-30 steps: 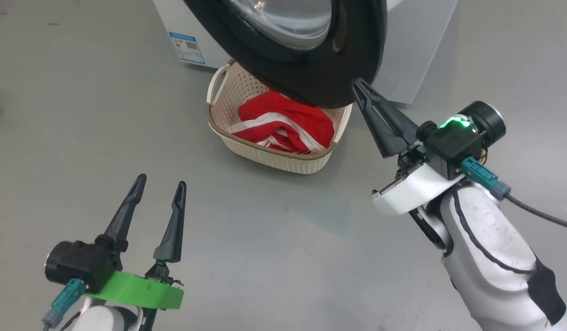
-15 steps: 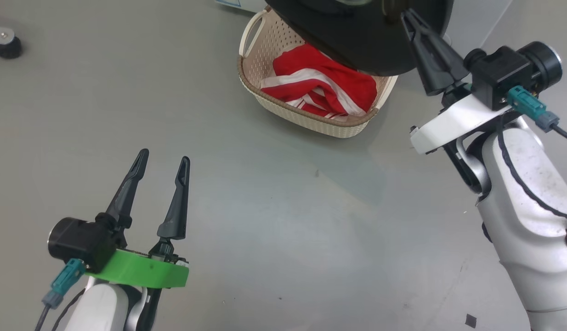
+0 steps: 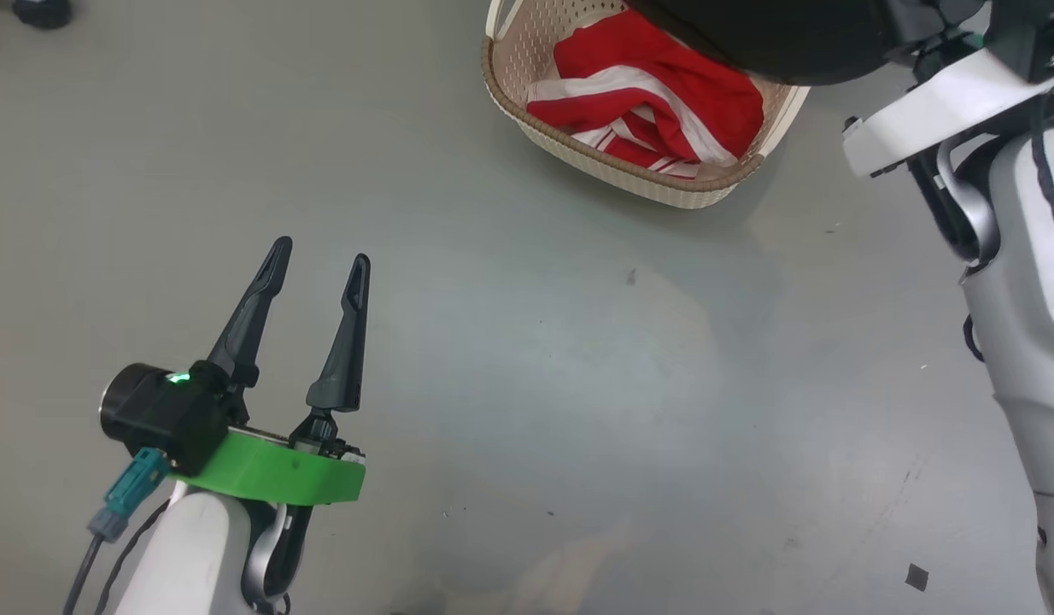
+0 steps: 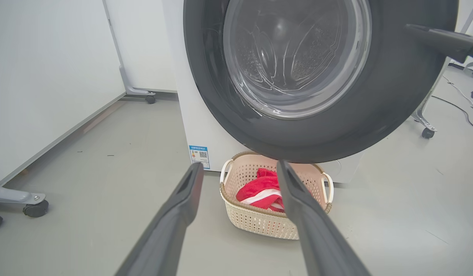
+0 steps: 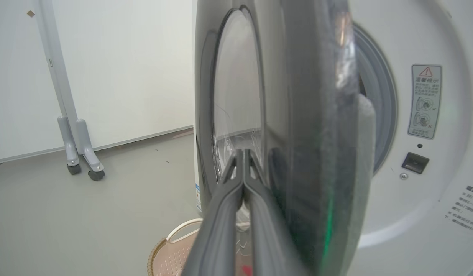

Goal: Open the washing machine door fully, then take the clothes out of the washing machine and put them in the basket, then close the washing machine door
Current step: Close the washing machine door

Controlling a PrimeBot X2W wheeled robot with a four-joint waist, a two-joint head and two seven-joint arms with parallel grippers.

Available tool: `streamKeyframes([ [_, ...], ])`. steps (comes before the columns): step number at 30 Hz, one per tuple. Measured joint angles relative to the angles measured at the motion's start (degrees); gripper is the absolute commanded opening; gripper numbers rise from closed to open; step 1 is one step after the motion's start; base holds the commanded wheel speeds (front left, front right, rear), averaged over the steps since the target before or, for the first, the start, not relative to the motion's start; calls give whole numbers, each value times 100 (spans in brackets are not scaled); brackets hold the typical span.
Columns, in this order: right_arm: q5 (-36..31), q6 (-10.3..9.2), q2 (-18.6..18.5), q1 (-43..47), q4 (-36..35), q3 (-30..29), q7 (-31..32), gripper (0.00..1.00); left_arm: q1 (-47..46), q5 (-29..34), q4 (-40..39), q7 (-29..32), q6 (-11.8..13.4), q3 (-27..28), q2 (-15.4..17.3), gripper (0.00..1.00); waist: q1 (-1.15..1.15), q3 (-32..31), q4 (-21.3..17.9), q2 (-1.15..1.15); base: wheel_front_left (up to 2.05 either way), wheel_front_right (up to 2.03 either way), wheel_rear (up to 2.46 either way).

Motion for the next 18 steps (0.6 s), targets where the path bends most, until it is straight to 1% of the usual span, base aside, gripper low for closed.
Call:
streamKeyframes([
  [11,-70,-15,-323,-670,247,-348,77,0,-270,-18,25,0,-19,44,-146,100,0,399,170,0,0,0,0],
  [15,-135,-162,-431,-866,404,-476,204,0,-353,-18,45,0,-59,9,-191,100,0,537,226,0,0,0,0],
  [18,-148,-221,-516,-992,498,-589,250,0,-438,-19,48,0,-60,-29,-223,100,0,631,271,0,0,0,0],
])
